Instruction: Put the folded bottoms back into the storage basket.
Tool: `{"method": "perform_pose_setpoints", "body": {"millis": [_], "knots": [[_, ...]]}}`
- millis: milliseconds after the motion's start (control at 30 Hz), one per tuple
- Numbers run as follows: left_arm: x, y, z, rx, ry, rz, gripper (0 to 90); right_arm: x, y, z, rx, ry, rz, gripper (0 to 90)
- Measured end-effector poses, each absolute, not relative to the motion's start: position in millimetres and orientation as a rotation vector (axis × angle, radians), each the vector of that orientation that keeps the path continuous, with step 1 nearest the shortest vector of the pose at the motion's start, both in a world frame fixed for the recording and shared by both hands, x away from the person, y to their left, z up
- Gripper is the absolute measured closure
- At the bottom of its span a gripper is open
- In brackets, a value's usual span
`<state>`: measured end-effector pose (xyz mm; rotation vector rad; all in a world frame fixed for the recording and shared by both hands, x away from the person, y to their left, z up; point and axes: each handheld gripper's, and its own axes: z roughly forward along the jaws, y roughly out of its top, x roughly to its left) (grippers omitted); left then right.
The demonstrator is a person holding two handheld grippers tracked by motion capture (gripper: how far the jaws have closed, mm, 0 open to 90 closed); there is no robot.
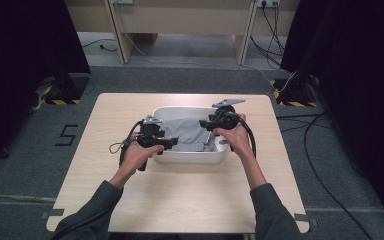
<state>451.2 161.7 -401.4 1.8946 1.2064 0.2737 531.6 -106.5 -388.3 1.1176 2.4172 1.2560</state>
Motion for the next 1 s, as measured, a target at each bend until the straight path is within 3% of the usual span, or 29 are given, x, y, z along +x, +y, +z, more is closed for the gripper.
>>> {"method": "perform_pose_setpoints", "body": {"millis": [567,1000], "knots": [[438,176,-399,1.87,1.229,0.258,23.5,509,-105,-382,1.111,2.406,1.364,40.6],[423,183,-396,1.857,1.196,0.252,22.8,485,-117,-379,1.061,2.381,1.361,38.9]]}}
